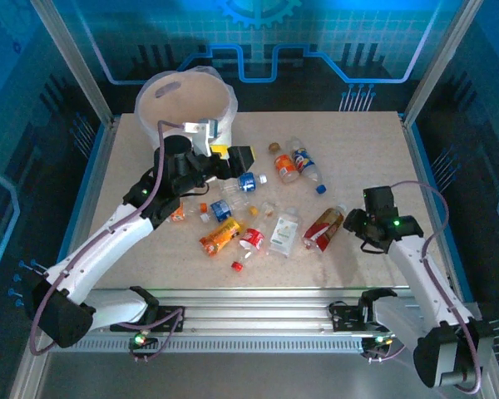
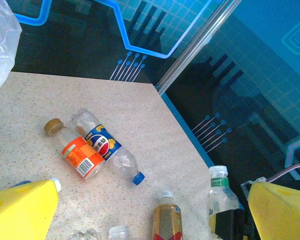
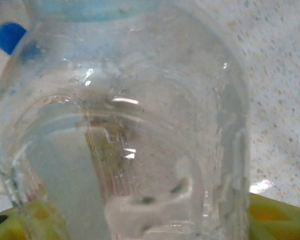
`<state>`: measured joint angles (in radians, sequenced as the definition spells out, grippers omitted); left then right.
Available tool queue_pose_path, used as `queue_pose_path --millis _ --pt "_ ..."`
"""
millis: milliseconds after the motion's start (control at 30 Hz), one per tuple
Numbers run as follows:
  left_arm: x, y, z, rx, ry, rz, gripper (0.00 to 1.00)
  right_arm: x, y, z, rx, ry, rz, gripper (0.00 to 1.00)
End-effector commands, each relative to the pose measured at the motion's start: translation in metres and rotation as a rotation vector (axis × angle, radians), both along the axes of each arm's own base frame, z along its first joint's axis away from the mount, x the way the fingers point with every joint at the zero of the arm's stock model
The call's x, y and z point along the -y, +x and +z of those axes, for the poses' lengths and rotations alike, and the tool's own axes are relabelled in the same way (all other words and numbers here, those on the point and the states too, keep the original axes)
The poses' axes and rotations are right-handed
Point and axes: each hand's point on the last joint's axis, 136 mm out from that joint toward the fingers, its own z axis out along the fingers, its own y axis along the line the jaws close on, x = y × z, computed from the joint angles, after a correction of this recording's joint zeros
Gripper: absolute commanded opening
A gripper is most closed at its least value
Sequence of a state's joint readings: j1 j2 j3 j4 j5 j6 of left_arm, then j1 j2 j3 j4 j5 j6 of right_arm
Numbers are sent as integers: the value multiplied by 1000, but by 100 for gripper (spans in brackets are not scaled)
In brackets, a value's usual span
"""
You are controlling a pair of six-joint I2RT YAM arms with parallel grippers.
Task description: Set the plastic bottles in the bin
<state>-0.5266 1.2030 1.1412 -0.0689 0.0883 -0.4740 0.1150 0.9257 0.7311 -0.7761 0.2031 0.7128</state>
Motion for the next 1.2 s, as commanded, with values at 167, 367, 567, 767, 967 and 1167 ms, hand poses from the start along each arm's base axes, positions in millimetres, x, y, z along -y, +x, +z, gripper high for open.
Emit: queue_pose_path --millis 167,367,567,767,967,1167 --pt "12 6 -6 -48 -18 -19 99 -73 46 100 424 -9 361 35" --pt "30 0 -4 -58 -9 -100 99 -149 56 140 635 58 664 35" --pt "49 -11 0 -48 -14 -201 99 -199 54 158 718 119 870 35" --pt "71 -22 8 -10 -26 -305 99 -227 50 169 751 175 971 35" --pt "85 -20 8 -17 -54 -338 99 -248 39 175 773 213 1056 35" --pt "94 -17 10 -20 -102 -354 84 -261 32 176 770 216 1109 35"
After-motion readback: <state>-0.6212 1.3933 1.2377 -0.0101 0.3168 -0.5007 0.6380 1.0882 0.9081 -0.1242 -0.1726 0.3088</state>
